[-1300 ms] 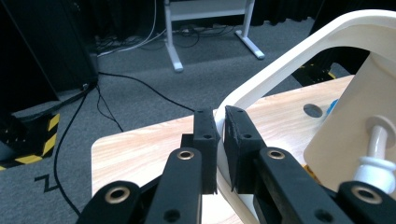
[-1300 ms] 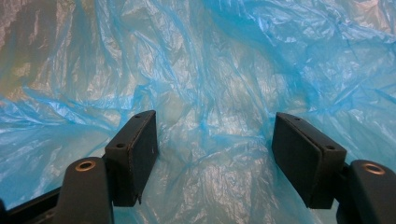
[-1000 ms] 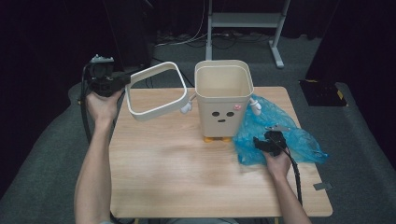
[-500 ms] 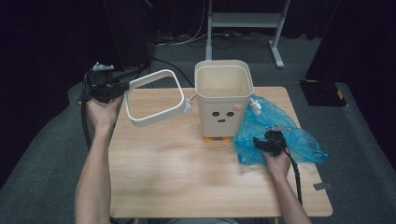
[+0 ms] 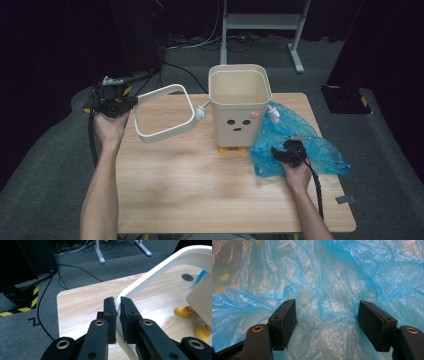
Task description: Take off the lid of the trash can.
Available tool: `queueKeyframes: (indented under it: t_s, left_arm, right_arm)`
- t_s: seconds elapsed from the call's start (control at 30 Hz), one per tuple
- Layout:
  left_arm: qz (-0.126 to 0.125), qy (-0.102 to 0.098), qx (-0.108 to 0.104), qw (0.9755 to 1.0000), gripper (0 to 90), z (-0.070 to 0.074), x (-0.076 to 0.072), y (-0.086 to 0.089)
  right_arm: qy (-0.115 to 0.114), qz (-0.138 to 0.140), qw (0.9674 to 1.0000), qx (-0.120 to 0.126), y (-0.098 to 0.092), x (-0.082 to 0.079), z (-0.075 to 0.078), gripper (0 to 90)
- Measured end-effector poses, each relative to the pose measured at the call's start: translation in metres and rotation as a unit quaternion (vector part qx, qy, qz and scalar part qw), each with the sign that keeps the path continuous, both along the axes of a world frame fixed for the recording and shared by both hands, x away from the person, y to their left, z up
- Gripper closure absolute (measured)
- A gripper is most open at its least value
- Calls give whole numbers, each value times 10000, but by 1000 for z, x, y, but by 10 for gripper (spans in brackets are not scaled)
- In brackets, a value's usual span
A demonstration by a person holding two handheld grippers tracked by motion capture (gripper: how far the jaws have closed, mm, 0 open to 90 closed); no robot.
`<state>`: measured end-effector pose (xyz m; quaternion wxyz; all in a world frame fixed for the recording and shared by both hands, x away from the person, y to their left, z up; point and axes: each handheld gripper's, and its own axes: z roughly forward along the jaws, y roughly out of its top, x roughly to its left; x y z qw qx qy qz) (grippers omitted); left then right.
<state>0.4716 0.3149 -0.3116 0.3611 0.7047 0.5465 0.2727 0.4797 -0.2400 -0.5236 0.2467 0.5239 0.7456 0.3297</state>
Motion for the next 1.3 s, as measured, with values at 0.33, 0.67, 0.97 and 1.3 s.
queueKeyframes:
  t_s: [0.33,0.67,0.97,1.3]
  left_arm:
    - [27,12,-51,10000,833,-11,-2,4]
    - [10,68,38,10000,833,-20,-5,8]
    - [63,121,26,9999,833,-34,-7,9]
    - [95,213,102,9997,832,-56,-4,2]
  right_arm:
    - [3,2,10000,1,0,0,0,314]
    - [0,0,10000,0,0,0,0,314]
    - [3,-2,10000,1,0,0,0,314]
    - [9,-8,10000,5,0,0,0,314]
